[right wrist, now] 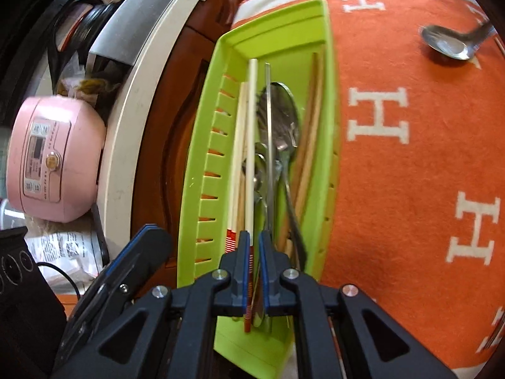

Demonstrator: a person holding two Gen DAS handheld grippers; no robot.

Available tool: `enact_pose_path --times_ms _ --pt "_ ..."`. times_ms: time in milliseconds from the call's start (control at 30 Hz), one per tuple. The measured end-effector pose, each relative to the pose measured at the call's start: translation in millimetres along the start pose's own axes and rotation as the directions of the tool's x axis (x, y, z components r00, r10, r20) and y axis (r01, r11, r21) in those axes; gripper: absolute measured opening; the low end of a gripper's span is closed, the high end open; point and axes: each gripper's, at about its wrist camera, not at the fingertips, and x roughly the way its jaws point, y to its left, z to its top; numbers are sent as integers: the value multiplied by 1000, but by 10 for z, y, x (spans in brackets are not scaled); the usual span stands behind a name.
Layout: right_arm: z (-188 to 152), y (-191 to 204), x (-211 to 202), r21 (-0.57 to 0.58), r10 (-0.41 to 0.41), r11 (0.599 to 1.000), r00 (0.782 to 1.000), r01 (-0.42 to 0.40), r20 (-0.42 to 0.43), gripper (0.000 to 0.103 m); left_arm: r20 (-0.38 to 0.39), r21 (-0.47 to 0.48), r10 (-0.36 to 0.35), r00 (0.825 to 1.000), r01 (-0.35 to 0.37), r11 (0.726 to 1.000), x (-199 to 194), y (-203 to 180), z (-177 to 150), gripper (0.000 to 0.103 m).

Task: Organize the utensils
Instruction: 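Lower the chopsticks into the green tray and open both tools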

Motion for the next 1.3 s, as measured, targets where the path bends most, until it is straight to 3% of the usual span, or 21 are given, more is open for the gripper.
enact_pose_path --times_ms 300,567,700,867,1200,1300 --pt "69 176 83 -64 -25 998 1000 25 13 6 11 -40 7 1000 -6 999 -54 99 14 17" --pt "92 109 48 -27 -39 999 999 40 12 6 21 -27 4 1000 -3 1000 -126 68 41 18" --pt "111 117 61 -30 -56 998 998 56 6 6 5 -4 56 998 -56 998 -107 66 74 24" --pt "134 142 82 -30 -72 997 997 72 11 6 38 -51 143 989 -141 989 -175 216 148 43" --pt "180 157 43 17 -159 987 986 158 45 6 57 -66 180 982 -176 982 -244 261 139 44" --pt "243 157 56 27 -149 989 988 148 32 6 50 -61 173 984 -170 984 -206 229 132 45"
